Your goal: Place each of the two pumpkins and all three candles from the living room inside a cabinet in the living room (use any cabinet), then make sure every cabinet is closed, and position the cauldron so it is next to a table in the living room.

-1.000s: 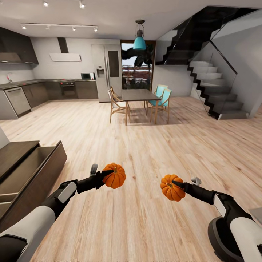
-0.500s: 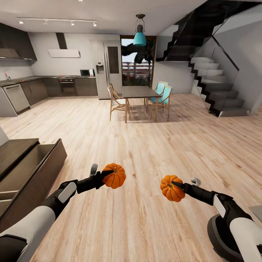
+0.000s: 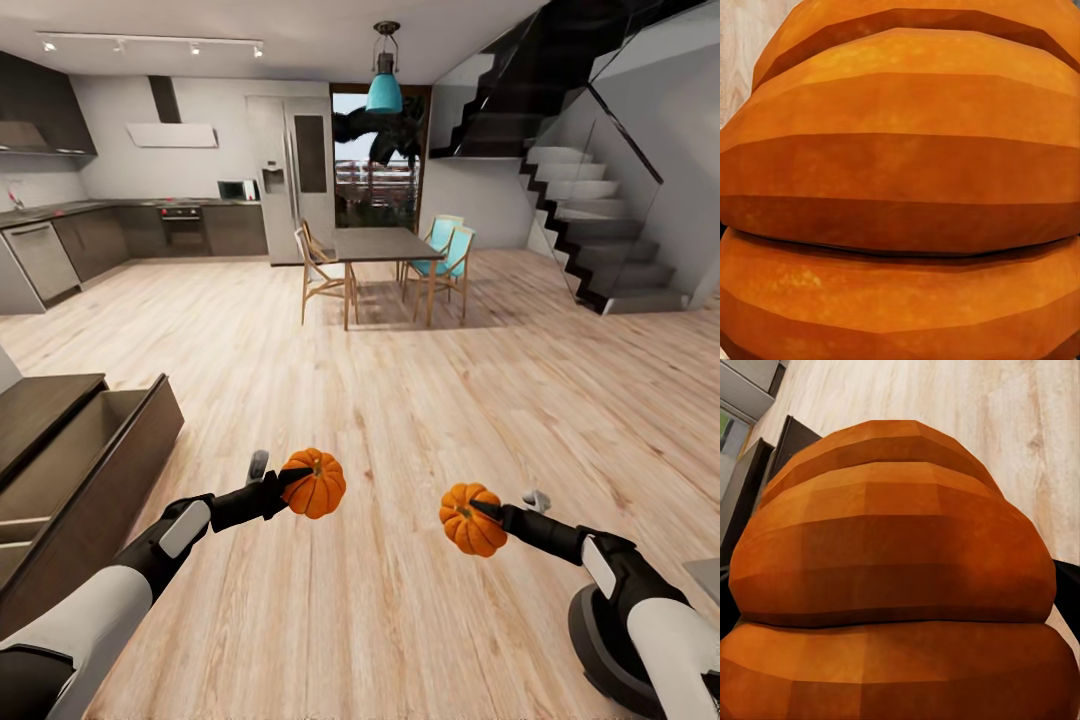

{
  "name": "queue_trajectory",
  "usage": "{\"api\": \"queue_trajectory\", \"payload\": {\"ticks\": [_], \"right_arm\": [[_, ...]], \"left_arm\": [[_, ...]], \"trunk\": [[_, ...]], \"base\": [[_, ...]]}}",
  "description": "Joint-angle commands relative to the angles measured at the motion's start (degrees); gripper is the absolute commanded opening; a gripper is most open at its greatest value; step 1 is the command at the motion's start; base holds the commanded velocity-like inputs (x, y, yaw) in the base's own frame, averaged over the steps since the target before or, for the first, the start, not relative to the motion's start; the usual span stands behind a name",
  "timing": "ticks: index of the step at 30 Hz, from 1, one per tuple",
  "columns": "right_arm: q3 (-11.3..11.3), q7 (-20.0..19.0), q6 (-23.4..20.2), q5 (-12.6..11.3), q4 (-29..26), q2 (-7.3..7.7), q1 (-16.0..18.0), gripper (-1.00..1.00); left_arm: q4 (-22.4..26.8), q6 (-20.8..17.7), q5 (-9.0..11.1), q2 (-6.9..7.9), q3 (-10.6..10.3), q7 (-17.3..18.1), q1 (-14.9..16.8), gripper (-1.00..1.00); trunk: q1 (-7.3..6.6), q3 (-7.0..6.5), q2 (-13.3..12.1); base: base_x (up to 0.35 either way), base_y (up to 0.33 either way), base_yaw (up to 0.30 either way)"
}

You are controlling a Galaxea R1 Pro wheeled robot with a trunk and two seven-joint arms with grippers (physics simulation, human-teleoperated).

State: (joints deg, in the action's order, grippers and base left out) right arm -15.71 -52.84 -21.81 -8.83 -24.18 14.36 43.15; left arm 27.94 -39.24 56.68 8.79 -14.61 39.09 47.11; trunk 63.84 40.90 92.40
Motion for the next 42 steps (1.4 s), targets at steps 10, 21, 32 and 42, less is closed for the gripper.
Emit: {"api": "queue_trajectory", "payload": {"ticks": [10,21,32,42], "right_arm": [[0.5,1.0,0.0,0.4,0.0,-0.43,-0.1,-1.0],[2.5,1.8,0.3,4.2,-0.1,-1.76,-0.1,-1.0],[2.5,1.8,0.3,4.3,-0.1,-1.79,-0.1,-1.0],[2.5,1.7,0.3,4.3,-0.1,-1.79,-0.1,-1.0]], "left_arm": [[0.0,0.0,0.1,0.0,0.0,0.0,0.0,-1.0],[0.0,0.0,0.1,0.0,0.0,0.0,0.0,-1.0],[-0.1,0.0,0.1,0.07,0.1,0.0,0.0,-1.0],[-0.1,0.0,0.1,0.09,0.9,0.0,0.0,-1.0]], "trunk": [[0.0,0.9,0.0],[0.0,1.9,0.0],[0.0,2.89,0.0],[0.0,3.65,0.0]], "base": [[0.0,0.0,0.0],[0.008,0.0,0.0],[0.25,0.0,0.0],[0.335,0.0,0.0]]}}
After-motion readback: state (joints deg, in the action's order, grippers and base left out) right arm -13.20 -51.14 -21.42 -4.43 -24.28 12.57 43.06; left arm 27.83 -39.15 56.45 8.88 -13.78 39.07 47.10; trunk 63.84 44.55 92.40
